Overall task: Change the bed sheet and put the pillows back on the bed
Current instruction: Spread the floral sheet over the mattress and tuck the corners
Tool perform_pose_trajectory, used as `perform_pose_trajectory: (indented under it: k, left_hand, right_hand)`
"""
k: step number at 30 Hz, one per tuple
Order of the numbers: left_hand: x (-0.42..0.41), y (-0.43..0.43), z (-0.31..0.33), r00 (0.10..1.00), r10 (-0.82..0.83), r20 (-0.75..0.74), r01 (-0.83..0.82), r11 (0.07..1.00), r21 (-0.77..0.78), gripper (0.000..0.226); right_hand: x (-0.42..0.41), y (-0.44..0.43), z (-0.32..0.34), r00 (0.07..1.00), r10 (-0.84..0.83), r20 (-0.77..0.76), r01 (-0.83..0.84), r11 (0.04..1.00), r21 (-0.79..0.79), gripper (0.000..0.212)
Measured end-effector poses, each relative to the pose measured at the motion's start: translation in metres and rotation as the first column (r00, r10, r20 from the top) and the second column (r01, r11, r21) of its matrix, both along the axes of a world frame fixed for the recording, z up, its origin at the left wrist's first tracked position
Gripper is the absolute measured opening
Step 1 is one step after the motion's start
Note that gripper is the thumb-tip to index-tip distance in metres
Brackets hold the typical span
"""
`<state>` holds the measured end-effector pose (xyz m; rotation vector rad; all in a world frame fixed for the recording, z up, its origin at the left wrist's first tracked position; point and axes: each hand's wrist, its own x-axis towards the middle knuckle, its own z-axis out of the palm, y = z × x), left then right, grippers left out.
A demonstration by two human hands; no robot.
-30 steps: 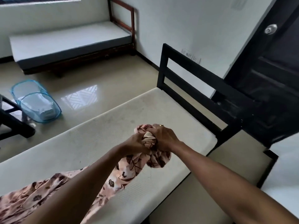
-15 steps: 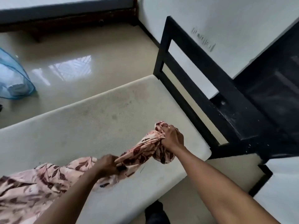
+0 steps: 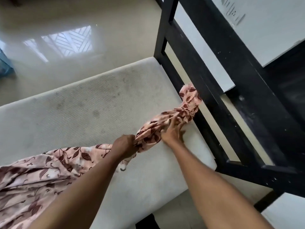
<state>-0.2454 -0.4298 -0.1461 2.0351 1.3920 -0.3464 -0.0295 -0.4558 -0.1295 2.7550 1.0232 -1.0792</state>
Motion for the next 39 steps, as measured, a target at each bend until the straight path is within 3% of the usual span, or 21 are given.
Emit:
perform_pose_trajectory:
  k: [4, 7, 9, 12, 13, 15, 17, 19, 22, 24, 26, 28, 29, 31, 33, 34, 37, 39]
  left_hand:
    - [-0.023, -0.017, -0.010, 0.999, -0.004, -0.038, 0.000, 0.995, -0.104, 0.039]
    - [-0.046, -0.028, -0.003, 0.999, 0.048, 0.007, -0.046, 0.984, -0.172, 0.035]
    - [-0.065, -0.037, 0.005, 0.997, 0.071, 0.037, -0.062, 0.976, -0.209, 0.033]
    - [-0.100, -0.055, 0.014, 0.988, 0.080, 0.134, -0.041, 0.961, -0.273, 0.033]
    - [-0.115, -0.061, 0.014, 0.979, 0.094, 0.182, -0.039, 0.957, -0.287, 0.031]
    - [-0.154, -0.075, 0.009, 0.954, 0.126, 0.272, -0.050, 0.961, -0.271, 0.033]
    - [-0.204, -0.084, -0.005, 0.952, 0.134, 0.276, -0.086, 0.980, -0.180, 0.036]
    - [-0.268, -0.089, -0.028, 0.971, 0.136, 0.197, -0.130, 0.991, -0.042, 0.039]
    - [-0.362, -0.085, -0.069, 0.980, 0.183, -0.075, -0.172, 0.976, 0.137, 0.087]
    - [-0.428, -0.071, -0.106, 0.944, 0.196, -0.266, -0.152, 0.972, 0.178, 0.128]
    - [-0.481, -0.062, -0.139, 0.904, 0.175, -0.390, -0.128, 0.981, 0.143, 0.147]
    - [-0.521, -0.067, -0.163, 0.888, 0.118, -0.445, -0.071, 0.990, 0.121, 0.139]
    - [-0.534, -0.075, -0.168, 0.891, 0.079, -0.446, -0.027, 0.992, 0.122, 0.123]
    - [-0.553, -0.094, -0.170, 0.929, 0.008, -0.369, 0.052, 0.987, 0.152, 0.076]
    - [-0.570, -0.122, -0.160, 0.970, 0.023, -0.241, 0.012, 0.990, 0.142, 0.039]
    - [-0.579, -0.136, -0.151, 0.981, 0.064, -0.184, -0.042, 0.991, 0.124, 0.032]
    - [-0.600, -0.182, -0.129, 0.980, 0.191, -0.049, -0.187, 0.980, 0.073, 0.056]
    - [-0.605, -0.208, -0.111, 0.974, 0.222, 0.040, -0.220, 0.974, -0.054, 0.065]
  right_hand:
    - [-0.040, -0.047, -0.031, 0.948, -0.030, -0.317, 0.010, 0.998, -0.064, 0.081]
    - [-0.073, -0.065, -0.033, 0.809, -0.222, -0.545, 0.154, 0.974, -0.167, 0.083]
    - [-0.100, -0.068, -0.024, 0.680, -0.346, -0.647, 0.223, 0.938, -0.267, 0.081]
    - [-0.145, -0.063, -0.019, 0.609, -0.353, -0.710, 0.223, 0.936, -0.274, 0.058]
    - [-0.162, -0.060, -0.023, 0.617, -0.348, -0.706, 0.262, 0.936, -0.233, 0.043]
    - [-0.199, -0.053, -0.032, 0.739, -0.331, -0.587, 0.355, 0.931, -0.078, 0.022]
    - [-0.228, -0.049, -0.040, 0.886, -0.311, -0.345, 0.342, 0.939, 0.030, 0.043]
    - [-0.263, -0.053, -0.049, 0.930, -0.344, -0.131, 0.352, 0.935, 0.045, 0.076]
    - [-0.325, -0.066, -0.078, 0.949, -0.313, 0.039, 0.306, 0.943, 0.127, 0.104]
    - [-0.377, -0.079, -0.111, 0.989, -0.121, 0.085, 0.093, 0.956, 0.279, 0.086]
    - [-0.423, -0.091, -0.130, 0.990, 0.113, 0.083, -0.135, 0.923, 0.359, 0.055]
    - [-0.468, -0.109, -0.143, 0.939, 0.333, 0.082, -0.342, 0.891, 0.298, 0.034]
    - [-0.487, -0.120, -0.147, 0.919, 0.392, 0.045, -0.391, 0.889, 0.240, 0.027]
    - [-0.519, -0.137, -0.148, 0.925, 0.366, -0.101, -0.353, 0.928, 0.119, 0.017]
    - [-0.543, -0.152, -0.145, 0.935, 0.252, -0.251, -0.271, 0.962, -0.042, 0.028]
    - [-0.554, -0.159, -0.141, 0.934, 0.181, -0.307, -0.229, 0.965, -0.128, 0.039]
    - [-0.579, -0.179, -0.140, 0.877, -0.134, -0.462, 0.008, 0.964, -0.265, 0.077]
    - [-0.604, -0.189, -0.134, 0.739, -0.363, -0.567, 0.207, 0.924, -0.322, 0.089]
